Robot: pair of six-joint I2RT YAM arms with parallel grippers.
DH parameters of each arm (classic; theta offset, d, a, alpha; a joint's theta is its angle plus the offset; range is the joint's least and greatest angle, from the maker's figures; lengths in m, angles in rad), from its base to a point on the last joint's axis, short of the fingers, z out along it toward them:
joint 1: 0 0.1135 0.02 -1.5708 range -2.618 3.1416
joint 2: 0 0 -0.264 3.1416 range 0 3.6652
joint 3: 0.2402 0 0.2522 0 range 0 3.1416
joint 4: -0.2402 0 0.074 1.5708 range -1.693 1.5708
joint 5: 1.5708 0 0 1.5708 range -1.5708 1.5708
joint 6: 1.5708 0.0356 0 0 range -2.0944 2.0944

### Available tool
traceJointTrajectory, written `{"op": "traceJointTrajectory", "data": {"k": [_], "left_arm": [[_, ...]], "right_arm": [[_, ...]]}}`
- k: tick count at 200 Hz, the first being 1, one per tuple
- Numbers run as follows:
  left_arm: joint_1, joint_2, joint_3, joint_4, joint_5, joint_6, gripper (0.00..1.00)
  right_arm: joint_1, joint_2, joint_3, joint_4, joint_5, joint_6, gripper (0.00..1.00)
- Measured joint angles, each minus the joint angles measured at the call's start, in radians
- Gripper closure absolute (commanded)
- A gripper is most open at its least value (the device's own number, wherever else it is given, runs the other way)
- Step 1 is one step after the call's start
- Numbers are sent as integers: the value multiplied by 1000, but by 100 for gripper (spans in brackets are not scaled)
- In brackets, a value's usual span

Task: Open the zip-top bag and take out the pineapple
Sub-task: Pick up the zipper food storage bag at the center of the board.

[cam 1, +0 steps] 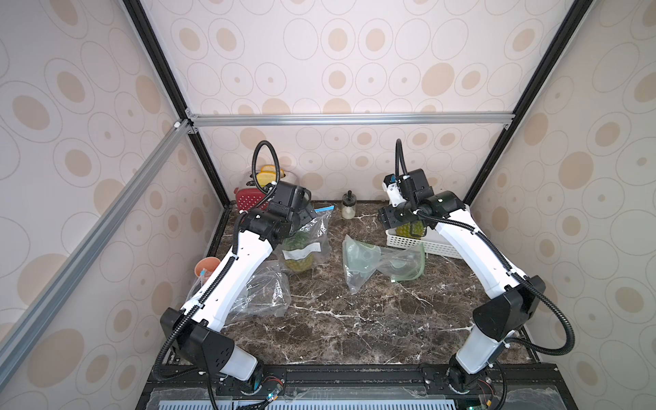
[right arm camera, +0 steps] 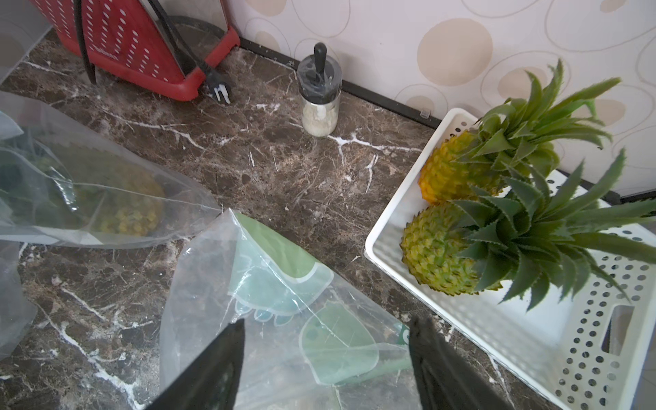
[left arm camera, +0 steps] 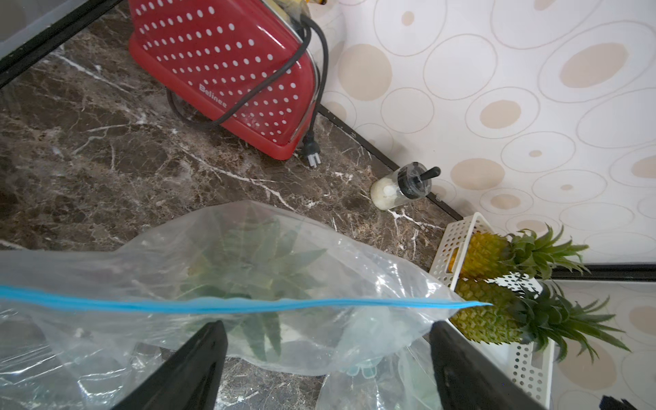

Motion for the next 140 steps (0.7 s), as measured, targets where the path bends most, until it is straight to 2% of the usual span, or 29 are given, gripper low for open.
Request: {"op": "traceJointTrajectory", "data": {"k": [40, 49, 57, 69, 81, 94, 140], "left_arm": [[53, 61, -110, 39, 23, -82, 11], [57, 90, -113, 51, 22, -91, 14], [58, 114, -113, 70, 23, -100, 20], [60, 141, -113, 104, 29, -114, 37], [59, 161, -113, 140, 37, -128, 65], [60, 171, -114, 177, 39, -134, 100], [66, 145, -135, 194, 49, -134, 100]], "right_arm": [[0, -23, -42, 18, 0, -5, 24], [0, -31, -49, 20, 2, -6, 24], [0, -39, -56, 23, 4, -6, 24], [0, -49, -64, 26, 11, -6, 24], [0, -59, -73, 33, 18, -6, 24], [0, -70, -84, 39, 24, -6, 24], [0, -102, -108, 47, 47, -6, 24]]}}
